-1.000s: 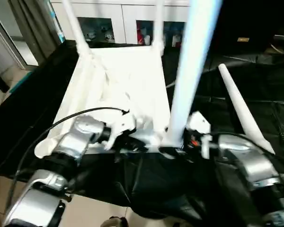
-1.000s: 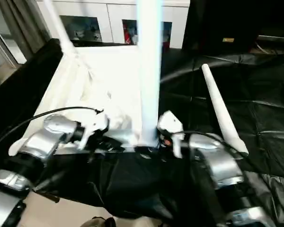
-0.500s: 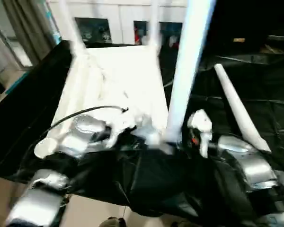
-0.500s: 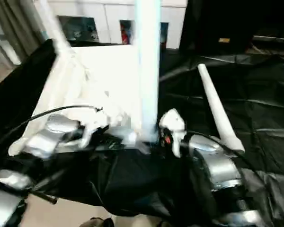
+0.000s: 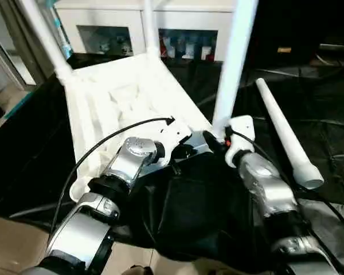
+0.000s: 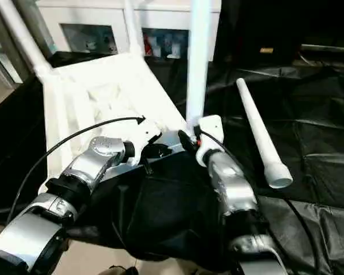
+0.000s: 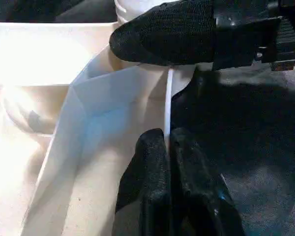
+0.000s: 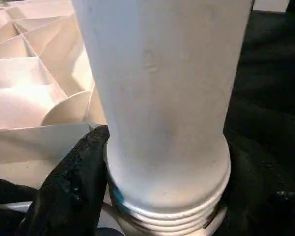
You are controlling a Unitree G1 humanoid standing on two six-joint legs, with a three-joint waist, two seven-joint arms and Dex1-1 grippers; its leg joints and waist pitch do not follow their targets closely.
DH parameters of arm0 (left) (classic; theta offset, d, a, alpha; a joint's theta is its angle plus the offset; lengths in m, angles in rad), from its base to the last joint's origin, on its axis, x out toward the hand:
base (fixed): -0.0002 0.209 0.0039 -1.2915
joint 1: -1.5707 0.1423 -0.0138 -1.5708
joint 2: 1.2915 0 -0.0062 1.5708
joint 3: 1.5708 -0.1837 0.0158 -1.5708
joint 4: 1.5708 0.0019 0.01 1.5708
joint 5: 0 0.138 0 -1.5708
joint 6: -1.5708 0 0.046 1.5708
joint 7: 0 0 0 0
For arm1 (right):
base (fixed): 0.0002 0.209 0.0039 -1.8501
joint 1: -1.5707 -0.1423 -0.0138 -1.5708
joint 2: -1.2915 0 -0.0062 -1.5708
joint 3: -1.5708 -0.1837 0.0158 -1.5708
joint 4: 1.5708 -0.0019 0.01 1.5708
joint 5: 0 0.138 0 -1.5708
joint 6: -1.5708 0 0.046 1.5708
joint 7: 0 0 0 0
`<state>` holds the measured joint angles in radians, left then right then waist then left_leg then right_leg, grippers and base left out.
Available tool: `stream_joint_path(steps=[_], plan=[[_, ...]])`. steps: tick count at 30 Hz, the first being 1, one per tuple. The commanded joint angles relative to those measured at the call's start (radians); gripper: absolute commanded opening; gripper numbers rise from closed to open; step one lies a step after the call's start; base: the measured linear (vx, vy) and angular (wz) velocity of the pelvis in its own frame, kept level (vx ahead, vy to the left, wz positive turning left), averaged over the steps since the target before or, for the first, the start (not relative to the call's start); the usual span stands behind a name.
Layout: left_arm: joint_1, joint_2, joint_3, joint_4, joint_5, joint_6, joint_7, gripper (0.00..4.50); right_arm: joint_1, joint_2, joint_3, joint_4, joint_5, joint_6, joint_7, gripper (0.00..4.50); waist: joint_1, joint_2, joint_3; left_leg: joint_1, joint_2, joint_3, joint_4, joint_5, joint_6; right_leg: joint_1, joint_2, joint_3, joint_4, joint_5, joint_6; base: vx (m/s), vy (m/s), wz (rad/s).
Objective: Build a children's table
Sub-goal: Rotate leg to tighten
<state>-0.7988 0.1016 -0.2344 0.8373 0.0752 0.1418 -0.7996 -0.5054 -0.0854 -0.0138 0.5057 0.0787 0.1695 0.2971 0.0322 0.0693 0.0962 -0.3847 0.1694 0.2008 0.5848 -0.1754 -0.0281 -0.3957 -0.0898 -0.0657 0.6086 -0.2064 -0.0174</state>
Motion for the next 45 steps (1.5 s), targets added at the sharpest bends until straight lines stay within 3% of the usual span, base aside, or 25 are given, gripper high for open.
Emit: stream_joint_path(steps=[1,5,6,8,9,11,13,16,21,26,33,37,38,39,40,43,45], plan=[[-0.004,-0.030,0.019,-0.001,-0.018,-0.030,0.035,0.00,0.029,0.070,0.094,0.018,0.047,0.025,0.142,3.55,0.000,-0.020,-0.055,0.013,0.055,-0.033,-0.075,-0.237,0.073,0.037,-0.070,0.050,-0.099,-0.283,-0.200,0.000,0.000,0.00],[0.019,0.009,-0.001,-0.023,-0.025,-0.061,-0.072,0.00,0.030,0.020,0.116,-0.019,0.052,0.002,0.253,3.90,-0.002,-0.022,-0.057,0.007,0.056,-0.035,-0.074,-0.225,0.086,0.043,-0.071,0.049,-0.096,-0.268,-0.202,0.000,0.000,0.00],[0.037,0.039,-0.016,-0.047,-0.032,-0.075,-0.145,0.00,0.041,-0.027,0.137,-0.060,0.066,0.005,0.345,3.90,0.000,-0.022,-0.058,0.007,0.056,-0.034,-0.073,-0.212,0.096,0.043,-0.070,0.049,-0.095,-0.247,-0.205,0.000,0.000,0.00],[0.037,0.039,-0.016,-0.048,-0.032,-0.075,-0.145,0.00,0.041,-0.027,0.137,-0.061,0.066,0.005,0.346,3.90,-0.001,-0.021,-0.060,0.004,0.058,-0.033,-0.072,-0.184,0.111,0.045,-0.071,0.049,-0.088,-0.200,-0.217,0.000,0.000,0.00],[0.062,0.083,-0.035,-0.083,-0.046,-0.095,-0.251,0.00,0.068,-0.106,0.181,-0.136,0.092,0.027,0.496,3.90,0.000,-0.020,-0.063,0.005,0.058,-0.033,-0.069,-0.166,0.119,0.046,-0.068,0.047,-0.085,-0.169,-0.227,0.000,0.000,0.00],[0.070,0.099,-0.042,-0.096,-0.053,-0.100,-0.291,0.00,0.079,-0.138,0.202,-0.165,0.100,0.037,0.553,3.90,0.005,-0.022,-0.065,0.004,0.059,-0.032,-0.066,-0.136,0.137,0.051,-0.065,0.047,-0.078,-0.104,-0.238,0.000,0.000,0.00],[0.088,0.136,-0.059,-0.119,-0.062,-0.111,-0.380,0.00,0.103,-0.208,0.237,-0.216,0.103,0.047,0.656,3.90,0.009,-0.020,-0.070,0.005,0.061,-0.028,-0.059,-0.098,0.169,0.049,-0.065,0.044,-0.063,-0.004,-0.271,0.000,0.000,0.00],[0.101,0.172,-0.063,-0.133,-0.072,-0.127,-0.452,0.00,0.114,-0.266,0.245,-0.245,0.099,0.050,0.730,3.90,0.010,-0.018,-0.068,0.004,0.064,-0.027,-0.057,-0.089,0.184,0.047,-0.066,0.044,-0.061,0.019,-0.284,0.000,0.000,0.00],[0.113,0.219,-0.055,-0.160,-0.092,-0.117,-0.548,0.00,0.114,-0.317,0.227,-0.255,0.106,0.055,0.804,3.90,0.018,-0.019,-0.064,0.010,0.068,-0.027,-0.064,-0.145,0.145,0.043,-0.068,0.046,-0.069,-0.087,-0.288,0.000,0.000,0.00],[0.129,0.237,-0.053,-0.190,-0.109,-0.103,-0.592,0.00,0.120,-0.343,0.228,-0.275,0.130,0.078,0.837,3.59,0.023,-0.018,-0.066,0.013,0.069,-0.027,-0.065,-0.139,0.133,0.042,-0.066,0.047,-0.066,-0.071,-0.285,0.000,0.000,0.00],[0.136,0.227,-0.055,-0.193,-0.111,-0.102,-0.587,0.00,0.142,-0.329,0.233,-0.291,0.141,0.091,0.844,2.93,0.028,-0.019,-0.068,0.010,0.067,-0.027,-0.061,-0.115,0.139,0.045,-0.068,0.047,-0.063,-0.034,-0.290,0.000,0.000,0.00],[0.128,0.198,-0.047,-0.174,-0.083,-0.102,-0.498,0.00,0.159,-0.275,0.203,-0.273,0.143,0.100,0.732,2.81,0.026,-0.020,-0.064,0.012,0.068,-0.027,-0.064,-0.138,0.126,0.040,-0.068,0.048,-0.068,-0.081,-0.281,0.000,0.000,0.00],[0.128,0.198,-0.047,-0.174,-0.083,-0.102,-0.498,0.00,0.159,-0.275,0.203,-0.273,0.143,0.100,0.732,2.80,0.025,-0.020,-0.063,0.012,0.067,-0.028,-0.066,-0.151,0.120,0.040,-0.068,0.048,-0.071,-0.103,-0.278,0.000,0.000,0.00],[0.097,0.155,-0.031,-0.120,-0.045,-0.092,-0.352,0.00,0.163,-0.210,0.176,-0.233,0.112,0.093,0.594,2.79,0.021,-0.021,-0.059,0.013,0.065,-0.028,-0.069,-0.182,0.102,0.037,-0.068,0.048,-0.078,-0.158,-0.267,0.000,0.000,0.00],[0.096,0.154,-0.031,-0.119,-0.045,-0.092,-0.350,0.00,0.163,-0.209,0.176,-0.233,0.111,0.093,0.592,2.79,0.018,-0.025,-0.059,0.016,0.064,-0.027,-0.069,-0.197,0.090,0.037,-0.068,0.049,-0.081,-0.189,-0.261,0.000,0.000,0.00],[0.058,0.099,-0.006,-0.062,-0.026,-0.062,-0.202,0.00,0.160,-0.131,0.147,-0.186,0.078,0.097,0.430,2.79,0.011,-0.028,-0.051,0.022,0.060,-0.033,-0.076,-0.269,0.036,0.035,-0.072,0.049,-0.100,-0.368,-0.210,0.000,0.000,0.00],[0.021,0.041,0.009,-0.013,-0.012,-0.039,-0.063,0.00,0.141,-0.053,0.115,-0.119,0.045,0.085,0.267,2.78,0.004,-0.027,-0.048,0.026,0.060,-0.036,-0.079,-0.299,0.022,0.026,-0.074,0.051,-0.109,-0.438,-0.181,0.000,0.000,0.00]])
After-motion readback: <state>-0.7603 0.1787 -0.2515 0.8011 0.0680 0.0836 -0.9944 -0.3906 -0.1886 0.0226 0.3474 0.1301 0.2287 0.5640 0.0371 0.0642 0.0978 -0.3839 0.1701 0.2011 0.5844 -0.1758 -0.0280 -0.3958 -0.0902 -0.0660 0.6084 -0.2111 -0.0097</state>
